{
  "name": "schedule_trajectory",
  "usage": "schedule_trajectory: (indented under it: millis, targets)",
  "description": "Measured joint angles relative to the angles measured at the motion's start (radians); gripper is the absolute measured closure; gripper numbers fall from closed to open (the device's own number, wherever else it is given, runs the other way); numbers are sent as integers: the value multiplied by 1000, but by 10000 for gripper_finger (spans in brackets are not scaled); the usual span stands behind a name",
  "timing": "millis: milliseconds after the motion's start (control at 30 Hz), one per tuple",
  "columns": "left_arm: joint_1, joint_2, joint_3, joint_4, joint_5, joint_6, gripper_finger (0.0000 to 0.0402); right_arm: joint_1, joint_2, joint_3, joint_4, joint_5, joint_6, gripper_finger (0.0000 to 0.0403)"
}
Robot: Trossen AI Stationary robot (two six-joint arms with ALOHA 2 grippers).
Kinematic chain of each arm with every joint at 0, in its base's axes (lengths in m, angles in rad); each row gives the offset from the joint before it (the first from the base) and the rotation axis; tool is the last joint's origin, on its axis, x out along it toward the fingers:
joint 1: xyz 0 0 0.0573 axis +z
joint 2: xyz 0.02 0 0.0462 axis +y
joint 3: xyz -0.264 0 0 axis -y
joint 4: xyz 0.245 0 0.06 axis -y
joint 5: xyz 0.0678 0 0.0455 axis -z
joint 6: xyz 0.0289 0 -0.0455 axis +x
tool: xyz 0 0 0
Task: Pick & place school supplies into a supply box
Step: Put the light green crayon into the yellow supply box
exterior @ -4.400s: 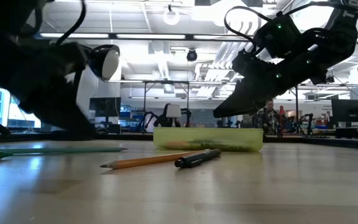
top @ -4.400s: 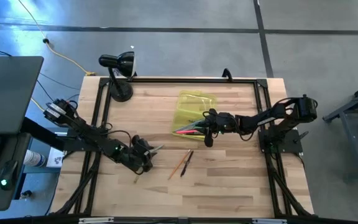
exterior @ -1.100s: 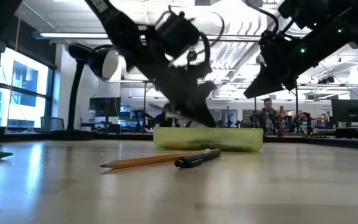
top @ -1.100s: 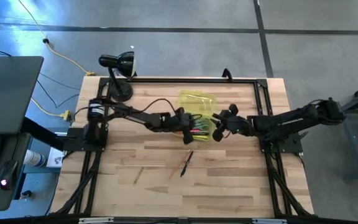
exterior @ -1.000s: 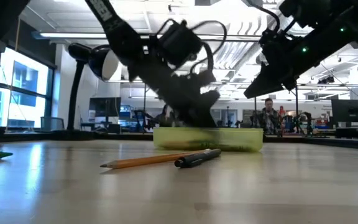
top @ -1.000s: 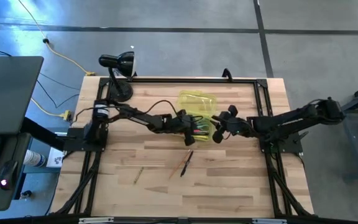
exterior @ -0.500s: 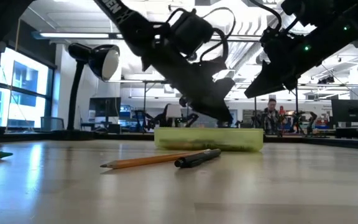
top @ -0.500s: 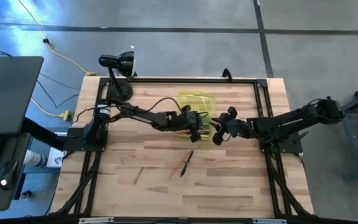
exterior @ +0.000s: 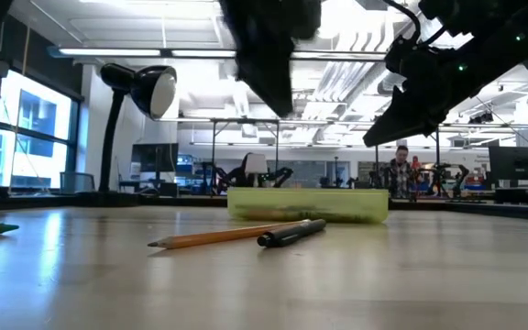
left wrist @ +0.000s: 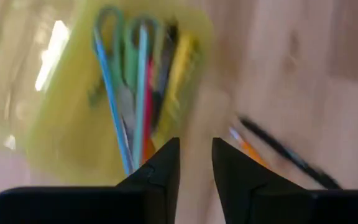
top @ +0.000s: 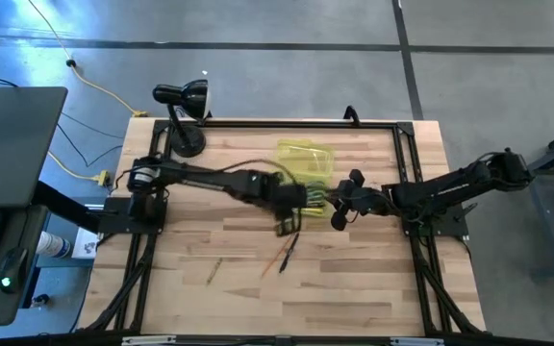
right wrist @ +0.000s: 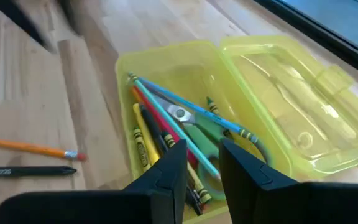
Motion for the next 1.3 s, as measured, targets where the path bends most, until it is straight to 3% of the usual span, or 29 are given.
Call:
schedule_trajectory:
  millis: [200,367,500,667,900,1033,1200,1300]
  targets:
    - [-196,-69,17,-344,-147,-279,307,12,0,0,0,35,-21,330]
    - [-391,-96,-40,-522,-369,-702,328,12,0,0,10,51,-23,330]
    - [-549,-97,-113,-491,-447,-1028,332,12,-1,0,14,49,-23,330]
    - [-704,-80,-209,-372,-498,-1284,314,12,-1,0,14,40,-20,330]
    - [-851,-83,-289,-314,-716,-1574,274,12,-1,0,22,24,-16,330]
    - [-908,-83,-334,-299,-708,-1697,264,12,-1,0,23,6,-15,330]
    - [-943,-61,-443,-243,-577,-1797,264,12,-1,0,22,7,-15,330]
    - [-948,-38,-523,-178,-568,-1857,264,12,-1,0,24,8,-15,330]
